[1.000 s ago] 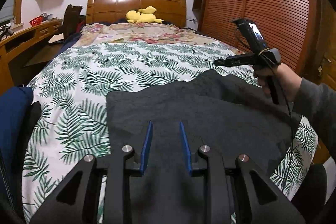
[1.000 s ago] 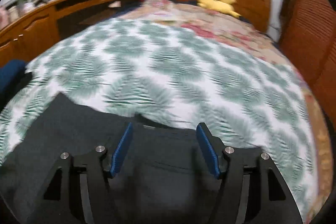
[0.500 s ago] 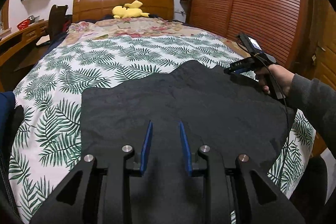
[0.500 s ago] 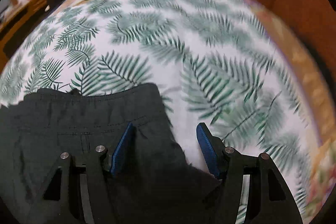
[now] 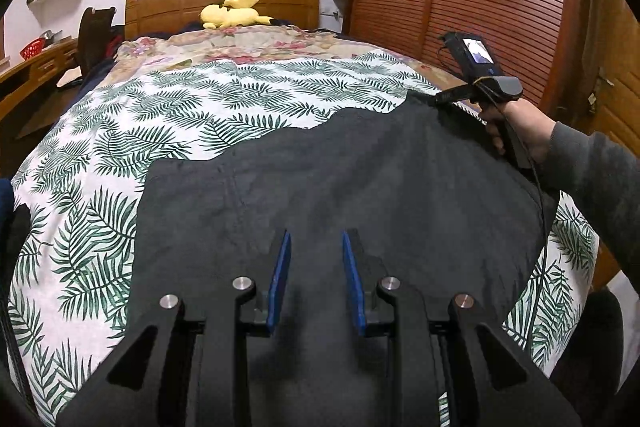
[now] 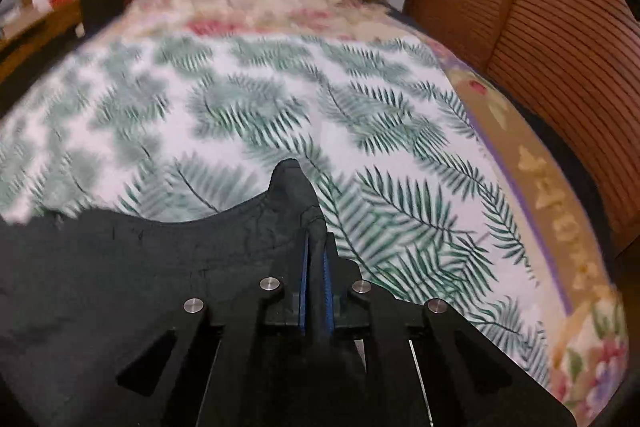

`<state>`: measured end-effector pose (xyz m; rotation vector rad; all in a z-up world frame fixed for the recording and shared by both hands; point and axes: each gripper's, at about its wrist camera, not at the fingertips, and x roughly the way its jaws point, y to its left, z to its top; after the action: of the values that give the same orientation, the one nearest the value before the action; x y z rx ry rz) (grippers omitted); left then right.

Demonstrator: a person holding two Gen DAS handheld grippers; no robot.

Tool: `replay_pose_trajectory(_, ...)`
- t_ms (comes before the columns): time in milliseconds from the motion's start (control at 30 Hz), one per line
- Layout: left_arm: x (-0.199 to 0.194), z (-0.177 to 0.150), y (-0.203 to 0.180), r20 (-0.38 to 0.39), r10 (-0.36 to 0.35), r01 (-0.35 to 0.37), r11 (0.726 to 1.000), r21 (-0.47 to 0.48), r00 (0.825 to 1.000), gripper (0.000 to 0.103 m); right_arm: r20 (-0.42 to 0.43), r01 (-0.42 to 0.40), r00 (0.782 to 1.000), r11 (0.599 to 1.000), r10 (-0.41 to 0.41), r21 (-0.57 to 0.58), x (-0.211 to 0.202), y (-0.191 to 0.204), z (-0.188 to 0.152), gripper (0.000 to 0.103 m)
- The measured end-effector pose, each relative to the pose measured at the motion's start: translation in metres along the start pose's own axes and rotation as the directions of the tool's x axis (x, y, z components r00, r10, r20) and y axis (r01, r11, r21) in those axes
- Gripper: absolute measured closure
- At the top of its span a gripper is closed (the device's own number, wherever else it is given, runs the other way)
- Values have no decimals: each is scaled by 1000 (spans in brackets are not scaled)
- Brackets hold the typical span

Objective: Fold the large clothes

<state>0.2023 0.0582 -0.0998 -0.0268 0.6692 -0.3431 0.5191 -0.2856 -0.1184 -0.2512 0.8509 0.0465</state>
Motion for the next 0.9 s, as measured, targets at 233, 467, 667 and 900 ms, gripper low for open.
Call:
replay_pose_trajectory(233,-3,0,-12,3,11,-11,1000,28,1000,78,16,86,996,994,-85,-69,-34,-1,-25,37)
replay_pose_trajectory(467,-5,-2,-34,5,-1,1,999,53,1000,78,64,-44,997,994,51,-104,-97,-7,-74,37)
replay_pose_trajectory(667,-4,-7,-58,1,-13,13,996,90,1000,78,46,-192,979,973,199,-129,-133,4,-128,37)
replay_pose_trajectory(900,0,-15,-82,-22,-29,32,991,127,999,78,31,-259,964,957,265,-128,-150,12,-170,37)
